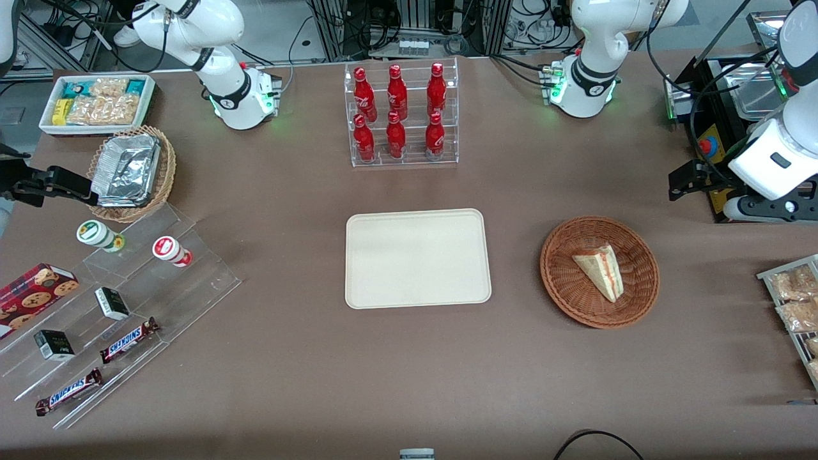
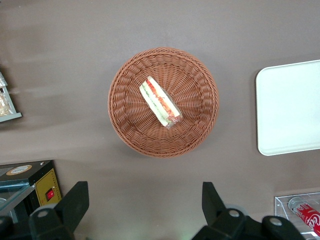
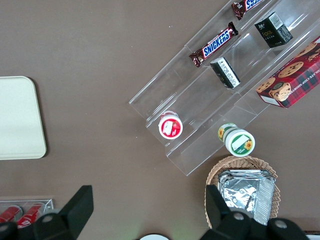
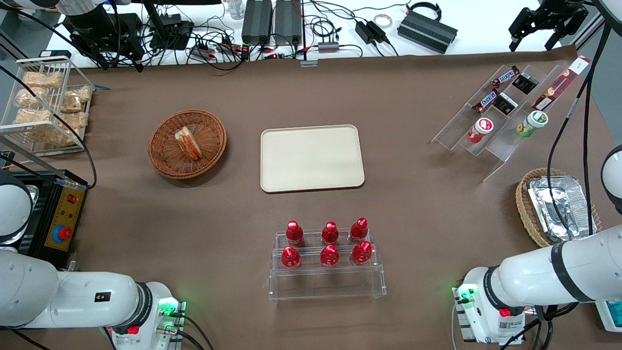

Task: Place sandwich from basket to tray
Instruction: 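Lower the open left gripper over the wrapped sandwich in the basket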

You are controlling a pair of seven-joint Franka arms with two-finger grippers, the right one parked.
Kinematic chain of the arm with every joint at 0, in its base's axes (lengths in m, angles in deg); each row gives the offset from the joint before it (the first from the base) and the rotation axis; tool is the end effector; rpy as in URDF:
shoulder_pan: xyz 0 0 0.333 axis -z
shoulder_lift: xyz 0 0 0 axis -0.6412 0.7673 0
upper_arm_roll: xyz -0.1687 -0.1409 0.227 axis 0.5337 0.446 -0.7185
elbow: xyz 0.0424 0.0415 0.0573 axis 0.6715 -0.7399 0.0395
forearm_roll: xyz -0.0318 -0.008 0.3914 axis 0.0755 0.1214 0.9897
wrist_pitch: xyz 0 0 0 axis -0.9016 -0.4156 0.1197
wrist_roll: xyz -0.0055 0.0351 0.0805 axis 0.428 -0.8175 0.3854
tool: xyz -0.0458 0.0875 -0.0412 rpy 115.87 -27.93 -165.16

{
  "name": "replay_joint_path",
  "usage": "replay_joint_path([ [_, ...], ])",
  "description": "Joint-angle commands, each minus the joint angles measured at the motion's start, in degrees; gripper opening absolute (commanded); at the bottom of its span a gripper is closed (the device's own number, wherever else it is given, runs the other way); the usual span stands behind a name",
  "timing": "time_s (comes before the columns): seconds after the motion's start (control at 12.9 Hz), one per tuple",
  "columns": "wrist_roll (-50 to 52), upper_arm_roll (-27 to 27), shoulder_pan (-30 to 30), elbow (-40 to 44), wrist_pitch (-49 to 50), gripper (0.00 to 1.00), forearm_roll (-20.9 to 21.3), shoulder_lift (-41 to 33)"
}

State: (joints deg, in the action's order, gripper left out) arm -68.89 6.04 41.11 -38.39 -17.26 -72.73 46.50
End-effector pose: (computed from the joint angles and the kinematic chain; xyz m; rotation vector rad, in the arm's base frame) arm 0.5626 -0.0385 0.5966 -3.1325 0.1628 0.1044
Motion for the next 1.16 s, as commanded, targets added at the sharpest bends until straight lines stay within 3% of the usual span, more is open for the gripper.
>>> replay_joint_path([
  [0.0,1.15,-0.41,0.71,1.47,1.3,1.0,-0.75,0.91],
  [0.39,1.33,-0.06,2.11,-3.96,-2.63,1.0,-0.39,2.06],
  [1.09,7.65,0.03,3.26,-31.29,-36.27,1.0,-0.31,1.35],
])
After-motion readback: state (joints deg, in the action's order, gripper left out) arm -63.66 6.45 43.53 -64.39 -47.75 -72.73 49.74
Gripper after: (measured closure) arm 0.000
